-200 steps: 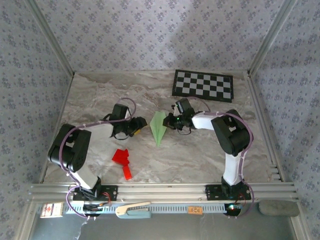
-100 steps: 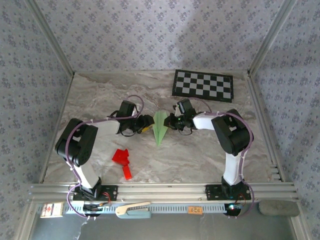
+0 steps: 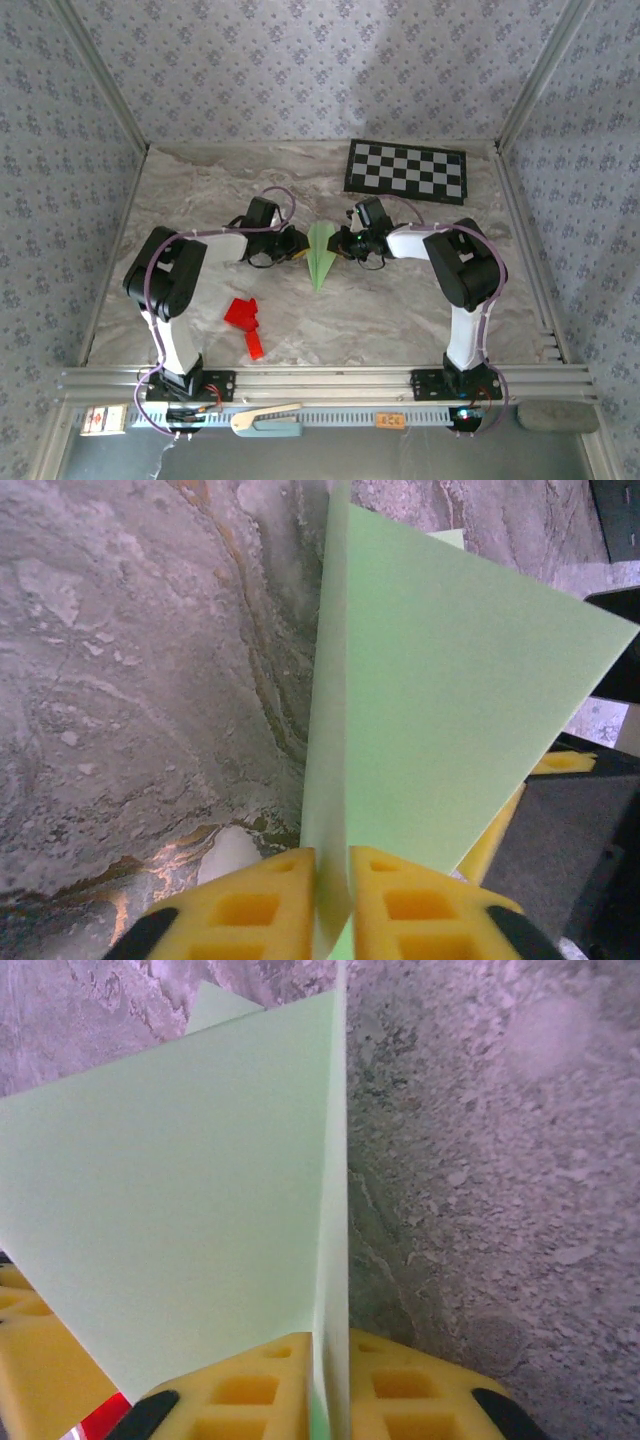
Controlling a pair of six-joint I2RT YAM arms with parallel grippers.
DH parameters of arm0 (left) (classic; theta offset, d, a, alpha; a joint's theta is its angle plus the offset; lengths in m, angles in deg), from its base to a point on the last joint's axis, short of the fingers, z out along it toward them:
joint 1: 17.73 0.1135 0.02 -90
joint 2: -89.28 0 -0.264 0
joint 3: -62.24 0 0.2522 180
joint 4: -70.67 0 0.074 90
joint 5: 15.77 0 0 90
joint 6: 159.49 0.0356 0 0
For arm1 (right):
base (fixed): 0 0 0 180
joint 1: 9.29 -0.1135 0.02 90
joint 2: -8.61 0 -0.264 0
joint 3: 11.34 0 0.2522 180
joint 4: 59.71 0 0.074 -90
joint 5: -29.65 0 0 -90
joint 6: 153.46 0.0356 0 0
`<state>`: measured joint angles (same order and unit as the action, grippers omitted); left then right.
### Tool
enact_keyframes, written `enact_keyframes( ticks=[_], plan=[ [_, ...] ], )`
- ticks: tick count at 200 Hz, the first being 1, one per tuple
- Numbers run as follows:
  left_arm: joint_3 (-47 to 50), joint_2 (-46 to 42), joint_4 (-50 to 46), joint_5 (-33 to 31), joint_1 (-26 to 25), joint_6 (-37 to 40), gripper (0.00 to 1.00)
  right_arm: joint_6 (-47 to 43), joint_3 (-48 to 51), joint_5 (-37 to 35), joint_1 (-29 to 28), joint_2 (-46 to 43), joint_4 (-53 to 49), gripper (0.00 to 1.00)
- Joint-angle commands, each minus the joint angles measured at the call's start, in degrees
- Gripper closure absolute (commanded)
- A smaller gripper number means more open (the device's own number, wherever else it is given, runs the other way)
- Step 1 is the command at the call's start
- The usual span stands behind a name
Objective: Fold a paper plane with a square sheet of paper (pick it up from the middle)
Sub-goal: Move the paper plane to the top-center of the table.
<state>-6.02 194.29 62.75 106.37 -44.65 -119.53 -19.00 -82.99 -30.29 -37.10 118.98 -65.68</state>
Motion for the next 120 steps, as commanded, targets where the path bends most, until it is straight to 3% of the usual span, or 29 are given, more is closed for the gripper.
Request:
enact_keyframes(
  ticks=[1,15,56,85,120],
  plan=[
    [-1.5,0.5,-0.7,0.8,-0.5,1.1,0.9,-0.8,0.8,2.4,0.5,-0.7,-0.6,0.75],
    [-1.5,0.4,-0.9,0.4,-0.5,1.2,0.93,-1.5,0.8,3.1,0.6,-1.1,-1.1,0.7],
    [-1.9,-0.2,-3.0,-1.5,-0.5,1.7,0.98,-2.9,1.7,2.8,1.0,-2.7,-2.9,0.7],
    [-1.8,-0.8,-4.3,-2.9,-0.5,2.0,0.98,-2.5,3.1,2.2,1.7,-3.3,-2.4,0.77],
    [-1.4,-2.2,-5.9,-4.6,-0.5,1.9,0.96,-2.3,3.1,1.8,1.6,-3.3,-2.2,0.93]
  ],
)
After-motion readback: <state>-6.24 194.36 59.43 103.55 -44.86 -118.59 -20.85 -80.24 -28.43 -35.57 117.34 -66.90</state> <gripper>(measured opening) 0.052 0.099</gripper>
